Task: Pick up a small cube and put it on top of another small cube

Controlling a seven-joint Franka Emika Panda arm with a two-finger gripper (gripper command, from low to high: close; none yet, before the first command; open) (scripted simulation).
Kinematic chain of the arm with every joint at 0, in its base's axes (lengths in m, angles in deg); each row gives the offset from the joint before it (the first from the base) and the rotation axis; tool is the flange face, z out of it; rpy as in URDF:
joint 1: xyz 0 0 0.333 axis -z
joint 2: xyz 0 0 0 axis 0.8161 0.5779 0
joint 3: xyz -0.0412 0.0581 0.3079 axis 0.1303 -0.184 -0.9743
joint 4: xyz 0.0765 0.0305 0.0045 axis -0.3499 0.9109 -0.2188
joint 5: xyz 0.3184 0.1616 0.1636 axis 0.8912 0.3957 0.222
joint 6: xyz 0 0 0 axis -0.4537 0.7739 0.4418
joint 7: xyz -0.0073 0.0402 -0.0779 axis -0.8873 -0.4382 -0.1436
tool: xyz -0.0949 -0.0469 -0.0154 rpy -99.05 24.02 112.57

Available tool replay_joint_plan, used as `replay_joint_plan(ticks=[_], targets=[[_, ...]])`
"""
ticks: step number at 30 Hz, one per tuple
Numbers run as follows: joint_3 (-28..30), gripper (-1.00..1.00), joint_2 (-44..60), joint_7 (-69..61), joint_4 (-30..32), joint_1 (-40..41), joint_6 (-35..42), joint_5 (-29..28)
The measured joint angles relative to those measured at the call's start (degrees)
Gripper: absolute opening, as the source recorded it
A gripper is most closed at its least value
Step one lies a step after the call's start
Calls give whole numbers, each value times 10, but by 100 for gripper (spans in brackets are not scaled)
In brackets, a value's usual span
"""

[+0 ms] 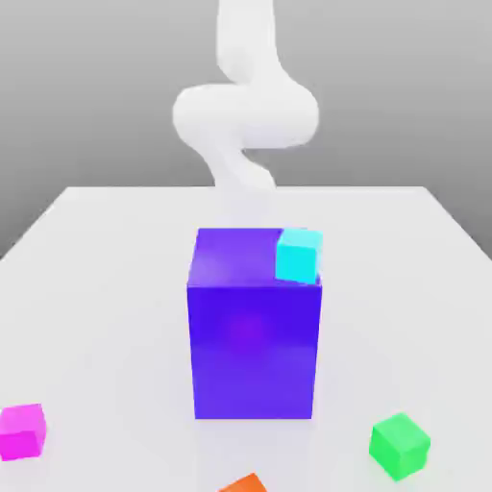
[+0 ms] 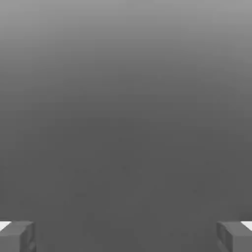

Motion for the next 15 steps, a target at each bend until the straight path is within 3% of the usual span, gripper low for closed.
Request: replay_joint_plan(ticks=[15], targets=[[34, 0, 315, 239, 13, 138, -104, -32]])
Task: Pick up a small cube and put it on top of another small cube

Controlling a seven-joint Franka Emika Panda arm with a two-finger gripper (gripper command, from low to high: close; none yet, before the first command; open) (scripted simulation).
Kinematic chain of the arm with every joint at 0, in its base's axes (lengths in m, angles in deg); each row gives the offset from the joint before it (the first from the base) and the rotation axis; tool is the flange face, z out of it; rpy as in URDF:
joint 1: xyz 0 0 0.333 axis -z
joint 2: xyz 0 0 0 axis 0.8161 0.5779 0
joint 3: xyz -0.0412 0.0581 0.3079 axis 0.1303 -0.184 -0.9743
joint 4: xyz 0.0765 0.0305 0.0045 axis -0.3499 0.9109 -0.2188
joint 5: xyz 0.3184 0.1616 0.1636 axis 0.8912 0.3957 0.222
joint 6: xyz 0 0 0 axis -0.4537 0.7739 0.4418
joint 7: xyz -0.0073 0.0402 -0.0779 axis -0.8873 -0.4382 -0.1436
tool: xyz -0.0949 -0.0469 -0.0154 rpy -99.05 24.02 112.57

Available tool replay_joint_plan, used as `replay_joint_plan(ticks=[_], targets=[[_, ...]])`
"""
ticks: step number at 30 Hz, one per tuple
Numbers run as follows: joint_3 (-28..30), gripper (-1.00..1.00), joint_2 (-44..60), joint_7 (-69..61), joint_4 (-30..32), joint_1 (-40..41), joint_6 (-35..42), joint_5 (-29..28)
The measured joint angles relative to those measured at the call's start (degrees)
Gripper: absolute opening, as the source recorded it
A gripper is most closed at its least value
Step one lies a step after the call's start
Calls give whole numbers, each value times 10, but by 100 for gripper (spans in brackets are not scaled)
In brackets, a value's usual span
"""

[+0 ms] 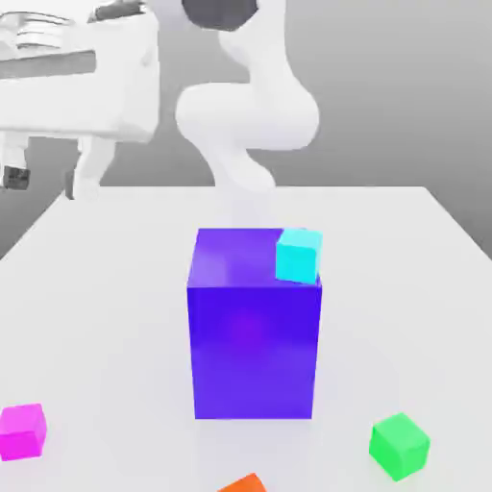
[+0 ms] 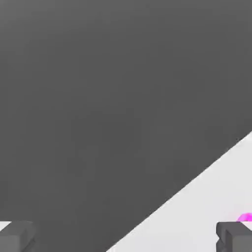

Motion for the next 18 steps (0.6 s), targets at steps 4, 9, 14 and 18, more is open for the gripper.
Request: replay_joint_plan(ticks=[4, 9, 14, 18], targets=[[20, 0, 83, 50, 4, 36, -28, 10], [35, 0, 187, 98, 8, 68, -63, 43], [41, 0, 292, 119, 7, 98, -105, 95], [23, -100, 370, 109, -8, 115, -163, 115]])
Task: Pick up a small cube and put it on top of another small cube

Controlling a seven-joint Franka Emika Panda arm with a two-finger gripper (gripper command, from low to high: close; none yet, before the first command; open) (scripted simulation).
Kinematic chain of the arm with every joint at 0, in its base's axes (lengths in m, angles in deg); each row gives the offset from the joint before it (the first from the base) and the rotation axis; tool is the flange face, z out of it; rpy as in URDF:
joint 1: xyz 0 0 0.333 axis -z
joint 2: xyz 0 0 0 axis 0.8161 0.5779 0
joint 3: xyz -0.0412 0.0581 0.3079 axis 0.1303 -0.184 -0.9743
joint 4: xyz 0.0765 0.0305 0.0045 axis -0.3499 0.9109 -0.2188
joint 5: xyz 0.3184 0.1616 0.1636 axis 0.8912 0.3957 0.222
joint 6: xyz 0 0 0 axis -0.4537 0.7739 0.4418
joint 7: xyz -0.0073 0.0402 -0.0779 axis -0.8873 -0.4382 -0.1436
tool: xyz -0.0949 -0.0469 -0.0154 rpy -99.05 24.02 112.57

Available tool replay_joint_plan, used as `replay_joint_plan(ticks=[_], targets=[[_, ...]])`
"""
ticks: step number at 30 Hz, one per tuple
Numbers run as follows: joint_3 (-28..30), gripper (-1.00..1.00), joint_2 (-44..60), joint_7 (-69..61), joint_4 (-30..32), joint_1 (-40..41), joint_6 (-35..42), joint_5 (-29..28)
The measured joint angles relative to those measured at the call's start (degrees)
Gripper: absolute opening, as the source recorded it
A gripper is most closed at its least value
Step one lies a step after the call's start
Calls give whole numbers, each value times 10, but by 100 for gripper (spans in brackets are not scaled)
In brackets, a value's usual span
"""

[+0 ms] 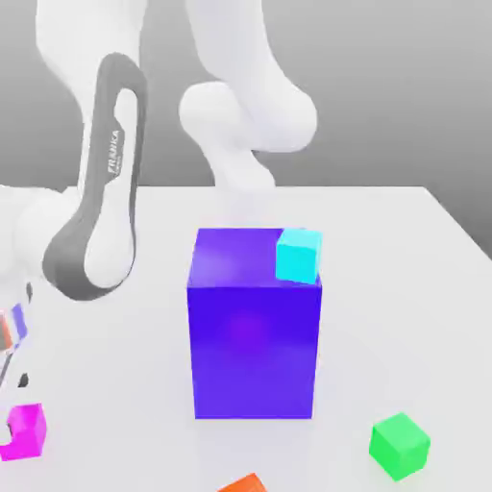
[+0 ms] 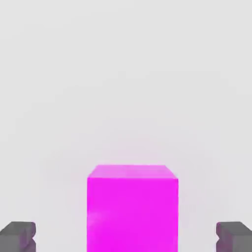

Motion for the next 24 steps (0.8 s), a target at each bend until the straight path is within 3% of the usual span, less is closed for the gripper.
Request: replay_joint_plan(ticks=[7, 12, 24], targets=[[-1, -100, 2, 0, 0, 1, -2, 0], [9, -100, -84, 15, 19, -18, 64, -25], [-157, -100, -168, -24, 73, -196, 93, -94]])
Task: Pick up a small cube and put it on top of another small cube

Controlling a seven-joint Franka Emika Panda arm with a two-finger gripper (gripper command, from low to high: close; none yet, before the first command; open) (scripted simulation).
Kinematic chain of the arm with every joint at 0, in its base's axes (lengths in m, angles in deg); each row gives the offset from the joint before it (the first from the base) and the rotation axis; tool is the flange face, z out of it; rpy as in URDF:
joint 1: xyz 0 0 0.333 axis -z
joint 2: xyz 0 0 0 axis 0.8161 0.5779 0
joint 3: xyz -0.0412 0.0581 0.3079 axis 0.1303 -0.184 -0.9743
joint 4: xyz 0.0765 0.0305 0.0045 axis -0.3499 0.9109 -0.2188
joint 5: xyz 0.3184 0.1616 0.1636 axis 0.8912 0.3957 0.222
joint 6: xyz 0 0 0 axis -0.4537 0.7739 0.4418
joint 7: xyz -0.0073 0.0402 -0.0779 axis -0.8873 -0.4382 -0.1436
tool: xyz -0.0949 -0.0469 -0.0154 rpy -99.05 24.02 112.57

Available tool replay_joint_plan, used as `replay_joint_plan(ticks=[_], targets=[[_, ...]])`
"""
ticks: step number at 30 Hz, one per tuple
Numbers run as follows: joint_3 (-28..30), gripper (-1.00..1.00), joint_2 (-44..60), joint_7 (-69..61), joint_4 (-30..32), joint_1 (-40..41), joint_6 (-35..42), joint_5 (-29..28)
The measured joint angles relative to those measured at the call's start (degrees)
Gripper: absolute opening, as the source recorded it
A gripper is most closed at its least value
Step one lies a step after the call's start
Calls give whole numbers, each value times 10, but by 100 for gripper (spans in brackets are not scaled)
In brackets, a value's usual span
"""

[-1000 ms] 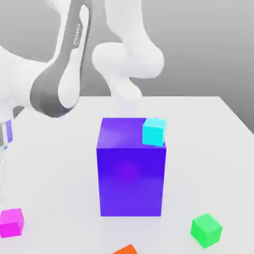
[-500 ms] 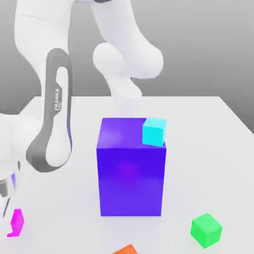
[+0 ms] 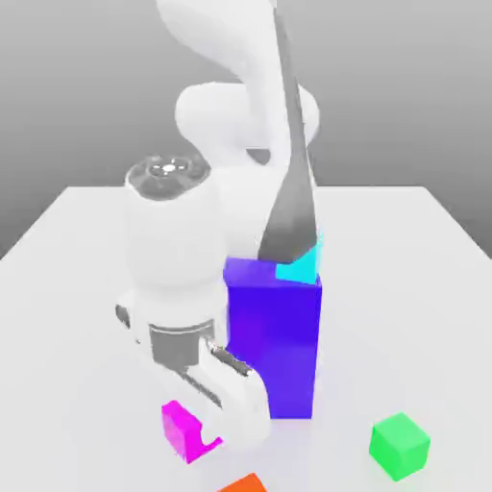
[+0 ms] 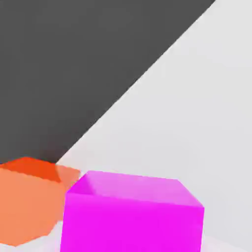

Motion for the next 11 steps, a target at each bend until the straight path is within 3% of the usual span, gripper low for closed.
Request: replay_joint_plan(ticks=[4, 7, 8, 11], targets=[[-57, -100, -9, -9, 13, -60, -3, -28], [-63, -100, 54, 18, 0, -123, -45, -94], [-62, 100, 68, 25, -2, -131, -55, -107], [-62, 100, 68, 25, -2, -131, -55, -107]])
